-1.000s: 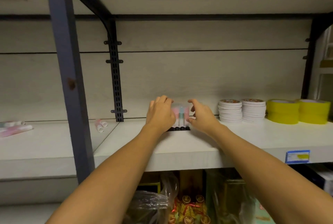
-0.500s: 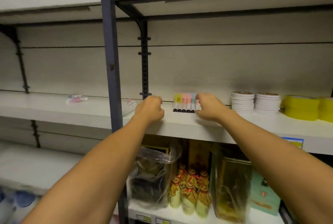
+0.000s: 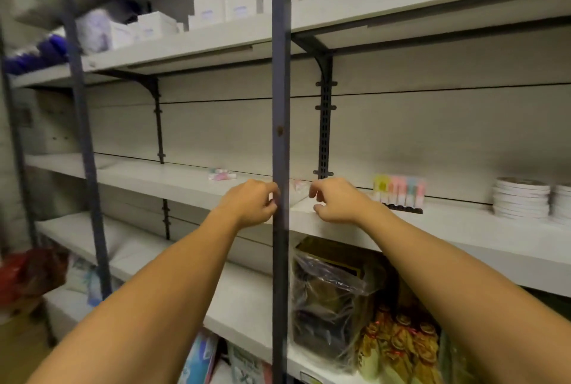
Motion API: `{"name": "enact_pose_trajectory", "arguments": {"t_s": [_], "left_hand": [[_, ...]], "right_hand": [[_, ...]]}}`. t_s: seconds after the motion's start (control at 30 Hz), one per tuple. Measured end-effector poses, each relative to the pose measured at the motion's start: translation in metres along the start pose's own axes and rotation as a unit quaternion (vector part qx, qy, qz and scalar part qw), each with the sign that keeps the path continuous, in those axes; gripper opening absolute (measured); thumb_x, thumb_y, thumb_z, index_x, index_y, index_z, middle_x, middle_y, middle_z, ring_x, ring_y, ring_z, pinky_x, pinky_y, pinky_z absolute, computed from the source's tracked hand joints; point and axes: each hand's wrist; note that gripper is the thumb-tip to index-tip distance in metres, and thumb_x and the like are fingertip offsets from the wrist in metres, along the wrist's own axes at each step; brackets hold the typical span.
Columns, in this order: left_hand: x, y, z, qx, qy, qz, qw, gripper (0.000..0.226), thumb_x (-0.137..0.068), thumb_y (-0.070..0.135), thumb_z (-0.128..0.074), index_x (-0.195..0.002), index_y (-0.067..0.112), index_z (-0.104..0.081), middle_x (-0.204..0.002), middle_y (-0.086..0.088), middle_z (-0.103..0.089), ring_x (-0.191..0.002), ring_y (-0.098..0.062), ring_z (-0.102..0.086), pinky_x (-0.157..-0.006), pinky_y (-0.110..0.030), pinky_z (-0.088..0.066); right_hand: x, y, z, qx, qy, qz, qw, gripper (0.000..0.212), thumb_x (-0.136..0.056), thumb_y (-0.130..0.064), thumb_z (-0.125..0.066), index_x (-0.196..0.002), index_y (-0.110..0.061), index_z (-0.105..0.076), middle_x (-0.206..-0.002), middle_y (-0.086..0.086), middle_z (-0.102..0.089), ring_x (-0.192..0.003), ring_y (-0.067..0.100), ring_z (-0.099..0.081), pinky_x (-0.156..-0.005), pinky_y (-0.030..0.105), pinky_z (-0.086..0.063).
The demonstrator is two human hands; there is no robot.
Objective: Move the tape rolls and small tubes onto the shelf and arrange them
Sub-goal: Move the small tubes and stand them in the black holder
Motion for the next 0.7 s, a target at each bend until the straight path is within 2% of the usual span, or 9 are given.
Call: {"name": "enact_pose_trajectory", "arguments": {"t_s": [0.13, 0.23, 0.3, 0.4, 0.7], "left_hand": [[0.014, -0.053, 0.011, -0.015, -0.001, 0.037, 0.999, 0.031, -0.096, 0.029, -0.051, -0.125, 0.023, -0.061, -0.106, 0.002, -0.069, -0.093, -0.014, -0.061, -0.086, -0.035, -0.055], [0.018, -0.093, 0.019, -0.031, 0.005, 0.063, 0.998, 0.033, -0.094, 0.029, -0.053, -0.125, 0.023, -0.062, -0.119, 0.0, -0.067, -0.104, -0.018, -0.061, -0.087, -0.038, -0.054], [0.018, -0.121, 0.021, -0.035, -0.002, 0.083, 0.996, 0.034, -0.093, 0.031, -0.053, -0.126, 0.026, -0.062, -0.121, 0.0, -0.067, -0.103, -0.019, -0.061, -0.087, -0.039, -0.055], [0.019, -0.161, 0.025, -0.039, -0.019, 0.098, 0.994, 0.036, -0.094, 0.032, -0.053, -0.129, 0.026, -0.06, -0.121, -0.001, -0.066, -0.105, -0.02, -0.061, -0.089, -0.04, -0.055], [0.003, -0.279, 0.027, -0.033, -0.019, 0.117, 0.992, 0.04, -0.094, 0.033, -0.053, -0.132, 0.025, -0.059, -0.128, -0.002, -0.063, -0.111, -0.021, -0.06, -0.093, -0.041, -0.054]], "right_hand": [[-0.029, -0.048, -0.007, -0.035, 0.014, 0.063, 0.997, 0.028, -0.088, -0.018, -0.062, -0.116, -0.017, -0.062, -0.098, -0.001, -0.063, -0.087, 0.013, -0.061, -0.079, 0.031, -0.058], [-0.056, -0.085, -0.019, -0.045, 0.007, 0.092, 0.995, 0.031, -0.088, -0.018, -0.065, -0.118, -0.017, -0.061, -0.104, 0.0, -0.063, -0.092, 0.015, -0.061, -0.082, 0.031, -0.058], [-0.079, -0.103, -0.031, -0.026, -0.005, 0.096, 0.995, 0.035, -0.086, -0.02, -0.065, -0.121, -0.017, -0.058, -0.107, 0.001, -0.062, -0.095, 0.017, -0.061, -0.083, 0.035, -0.058], [-0.113, -0.119, -0.045, 0.009, -0.026, 0.071, 0.997, 0.041, -0.084, -0.019, -0.065, -0.124, -0.018, -0.055, -0.112, 0.002, -0.06, -0.096, 0.021, -0.06, -0.083, 0.04, -0.058], [-0.19, -0.141, -0.075, 0.043, -0.039, -0.012, 0.998, 0.037, -0.084, -0.009, -0.056, -0.121, -0.013, -0.057, -0.113, 0.008, -0.06, -0.1, 0.026, -0.059, -0.086, 0.04, -0.055]]}}
Point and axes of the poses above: each hand's wrist, its own x-axis away from the middle knuckle, its own z-axis out of the back of the hand, y = z × x
